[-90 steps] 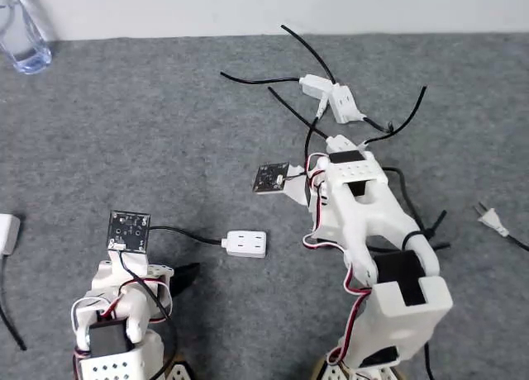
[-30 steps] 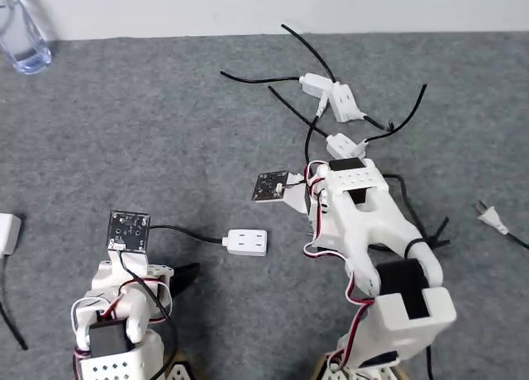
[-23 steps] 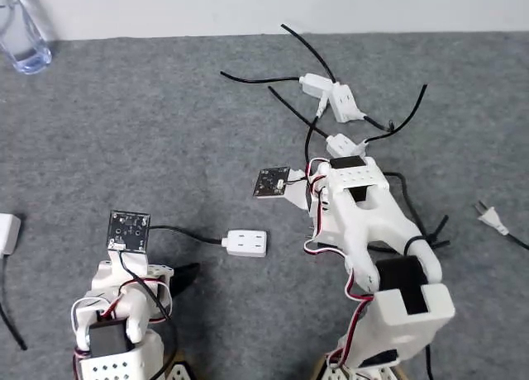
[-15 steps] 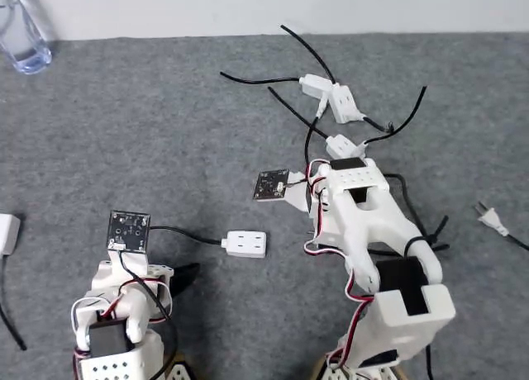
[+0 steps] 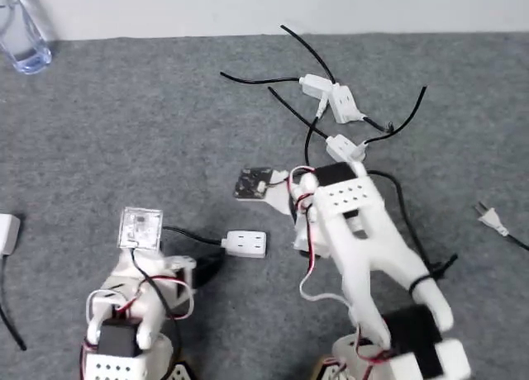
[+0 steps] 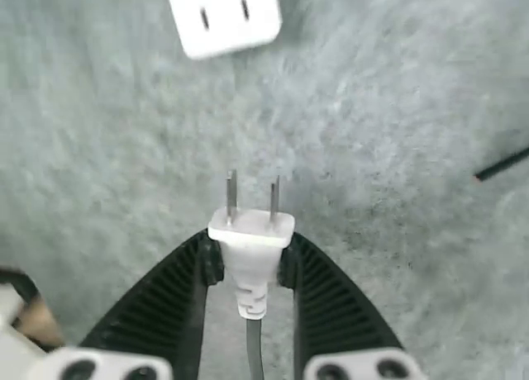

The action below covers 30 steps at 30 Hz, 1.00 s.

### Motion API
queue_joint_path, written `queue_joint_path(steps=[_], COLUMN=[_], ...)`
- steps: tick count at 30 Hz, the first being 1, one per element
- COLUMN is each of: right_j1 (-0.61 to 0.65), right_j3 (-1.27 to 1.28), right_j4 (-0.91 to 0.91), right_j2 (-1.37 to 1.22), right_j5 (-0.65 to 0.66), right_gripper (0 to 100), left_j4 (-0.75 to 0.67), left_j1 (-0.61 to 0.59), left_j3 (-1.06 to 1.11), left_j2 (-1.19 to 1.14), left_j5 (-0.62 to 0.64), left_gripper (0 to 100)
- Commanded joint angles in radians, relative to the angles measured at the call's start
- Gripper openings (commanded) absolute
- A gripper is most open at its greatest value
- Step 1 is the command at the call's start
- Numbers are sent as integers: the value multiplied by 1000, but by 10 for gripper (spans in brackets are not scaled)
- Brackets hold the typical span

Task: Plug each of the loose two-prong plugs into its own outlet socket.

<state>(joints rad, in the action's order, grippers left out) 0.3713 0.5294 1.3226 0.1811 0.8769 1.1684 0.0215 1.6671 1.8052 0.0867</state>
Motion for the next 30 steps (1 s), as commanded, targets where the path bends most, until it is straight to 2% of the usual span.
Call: queue_joint_path(steps=[1, 6, 14, 24, 30], right_j1=[48, 74, 97, 289, 271], right_j3=[-8, -9, -11, -15, -117], right_j4=[15, 15, 24, 61, 137], right_j2=[79, 79, 91, 91, 91], right_j5=[-89, -118, -123, -206, -212], right_gripper=[8, 8, 8, 8, 8], left_j4=[-112, -212, -183, -170, -146], left_j1=[192, 230, 230, 230, 230], left_j3=[-36, 16, 16, 16, 16], left_j2=[17, 15, 14, 14, 14], left_j5=[137, 150, 152, 152, 152], left_gripper=[417, 417, 417, 417, 417])
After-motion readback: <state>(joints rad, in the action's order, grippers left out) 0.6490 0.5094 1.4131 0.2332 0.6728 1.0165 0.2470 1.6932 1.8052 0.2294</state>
